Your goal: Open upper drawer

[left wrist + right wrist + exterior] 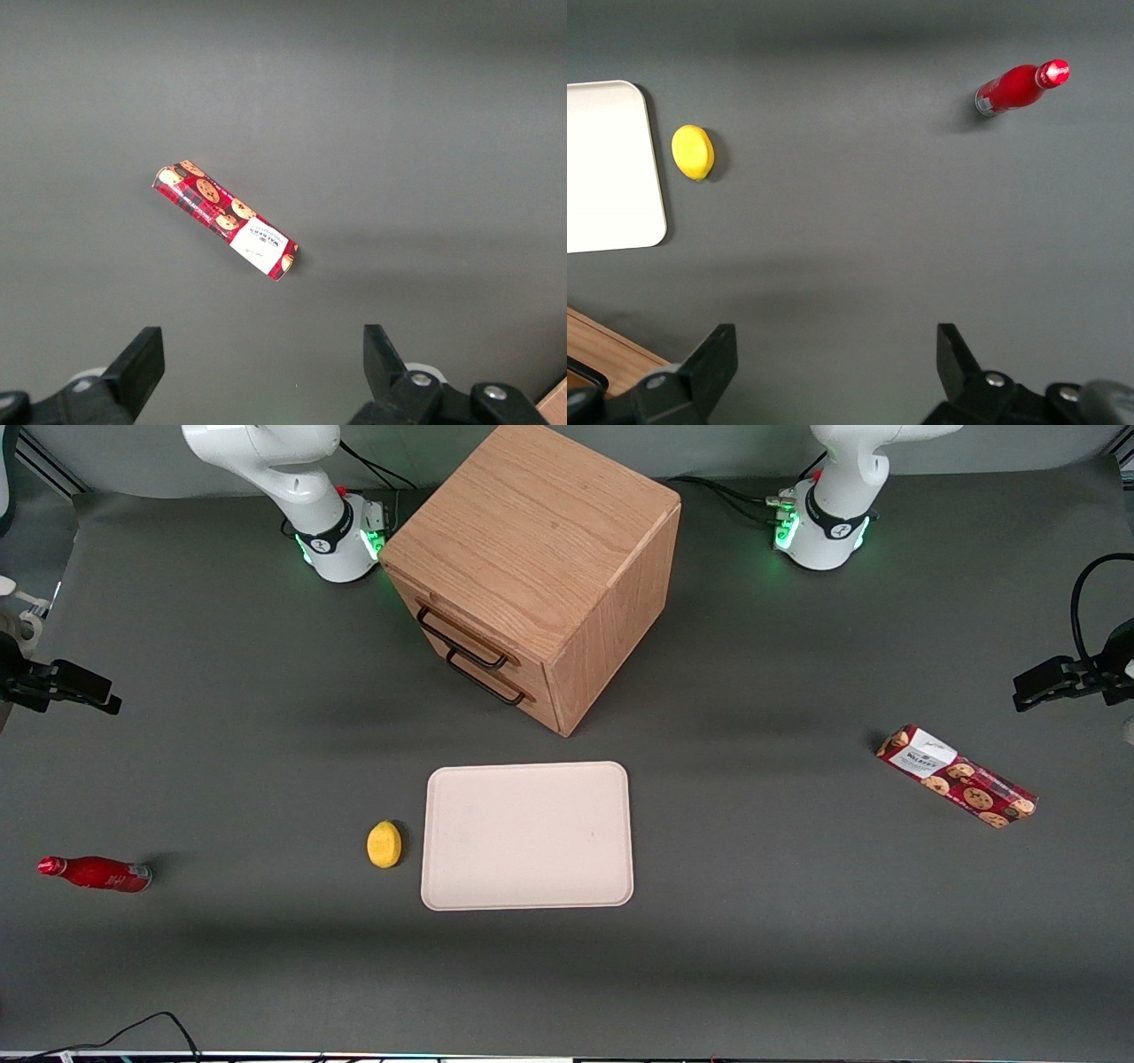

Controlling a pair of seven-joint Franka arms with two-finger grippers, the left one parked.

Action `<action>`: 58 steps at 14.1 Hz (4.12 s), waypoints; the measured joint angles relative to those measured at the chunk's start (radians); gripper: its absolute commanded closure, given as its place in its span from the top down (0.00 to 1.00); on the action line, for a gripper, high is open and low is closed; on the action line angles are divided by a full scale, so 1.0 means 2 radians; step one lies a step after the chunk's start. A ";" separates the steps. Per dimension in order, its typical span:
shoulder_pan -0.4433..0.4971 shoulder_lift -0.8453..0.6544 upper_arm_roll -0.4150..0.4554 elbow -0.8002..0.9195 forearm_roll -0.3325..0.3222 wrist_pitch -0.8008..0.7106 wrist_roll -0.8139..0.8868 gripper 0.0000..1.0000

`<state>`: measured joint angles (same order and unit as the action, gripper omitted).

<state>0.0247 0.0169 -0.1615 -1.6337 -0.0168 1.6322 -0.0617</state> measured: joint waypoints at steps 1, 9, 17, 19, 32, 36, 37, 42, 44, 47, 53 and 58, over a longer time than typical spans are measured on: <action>0.000 0.000 0.000 0.000 0.000 0.000 0.000 1.00; 0.000 0.000 0.000 0.000 0.000 0.000 0.000 1.00; 0.008 0.000 0.024 0.003 0.003 -0.005 -0.002 1.00; 0.032 0.000 0.033 0.007 0.004 -0.021 -0.003 1.00; 0.290 -0.007 0.032 0.017 0.006 -0.070 -0.002 1.00; 0.345 -0.006 0.032 0.019 0.006 -0.070 -0.002 1.00; 0.352 -0.006 0.032 0.019 0.006 -0.070 -0.002 1.00; 0.356 0.008 -0.015 0.015 0.087 -0.070 -0.088 1.00; 0.353 0.023 -0.049 0.007 0.129 -0.070 -0.128 1.00; 0.351 0.040 -0.059 -0.007 0.145 -0.056 -0.140 1.00; 0.352 0.046 -0.048 -0.082 0.158 0.013 -0.146 1.00; 0.353 0.047 -0.028 -0.122 0.158 0.043 -0.146 1.00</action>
<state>0.7299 0.1100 -0.2185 -1.8781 0.2998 1.7174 -0.3531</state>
